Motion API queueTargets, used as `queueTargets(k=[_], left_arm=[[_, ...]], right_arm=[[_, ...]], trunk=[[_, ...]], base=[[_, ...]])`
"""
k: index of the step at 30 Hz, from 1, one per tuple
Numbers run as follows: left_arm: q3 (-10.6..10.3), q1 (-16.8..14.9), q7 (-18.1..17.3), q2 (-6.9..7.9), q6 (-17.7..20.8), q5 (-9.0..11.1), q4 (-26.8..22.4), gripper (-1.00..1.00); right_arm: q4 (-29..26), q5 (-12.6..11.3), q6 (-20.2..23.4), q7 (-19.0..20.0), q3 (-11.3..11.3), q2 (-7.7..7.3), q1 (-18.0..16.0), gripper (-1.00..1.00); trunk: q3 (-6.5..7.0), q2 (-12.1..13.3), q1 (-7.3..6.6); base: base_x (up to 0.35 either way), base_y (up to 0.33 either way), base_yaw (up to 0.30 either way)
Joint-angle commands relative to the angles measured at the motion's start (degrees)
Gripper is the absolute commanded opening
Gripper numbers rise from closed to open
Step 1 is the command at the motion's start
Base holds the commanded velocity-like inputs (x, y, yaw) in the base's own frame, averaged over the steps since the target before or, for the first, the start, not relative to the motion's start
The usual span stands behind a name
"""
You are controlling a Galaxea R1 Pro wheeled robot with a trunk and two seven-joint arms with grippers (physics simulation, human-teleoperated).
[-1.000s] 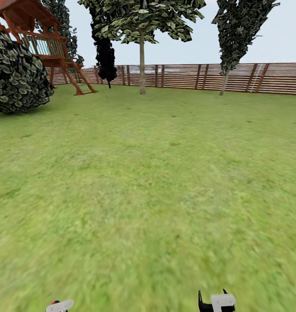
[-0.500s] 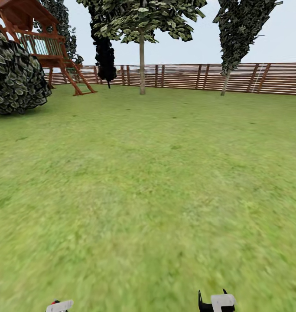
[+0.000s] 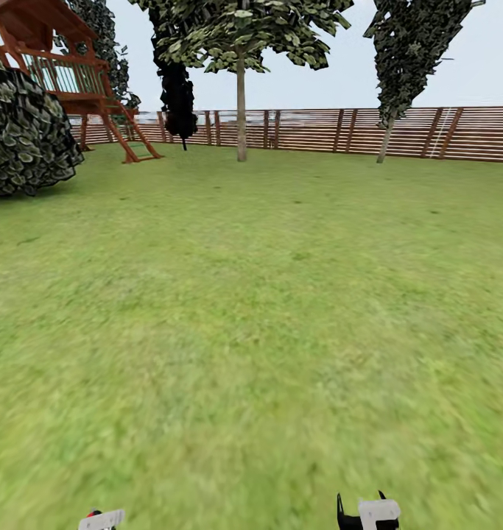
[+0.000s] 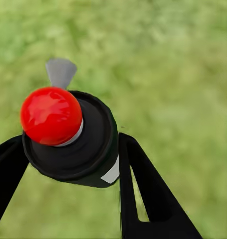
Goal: In the garden, pick up the pesticide atomizer on the floor and spray pesticide onto both trees until each tree trunk is fully covered.
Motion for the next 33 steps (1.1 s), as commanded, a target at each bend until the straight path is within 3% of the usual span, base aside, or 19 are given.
queueTargets(k=[1,33], left_arm=[[0.0,0.0,0.0,0.00,0.0,0.0,0.0,-1.00],[0.0,0.0,0.0,0.09,0.1,0.0,0.0,-1.00]], right_arm=[[0.0,0.0,0.0,0.0,0.0,0.00,0.0,1.00],[0.0,0.0,0.0,0.0,0.0,0.00,0.0,1.00]], trunk=[[0.00,0.0,0.00],[0.00,0.0,0.00]], base=[[0.340,0.000,0.000],[0.340,0.000,0.000]])
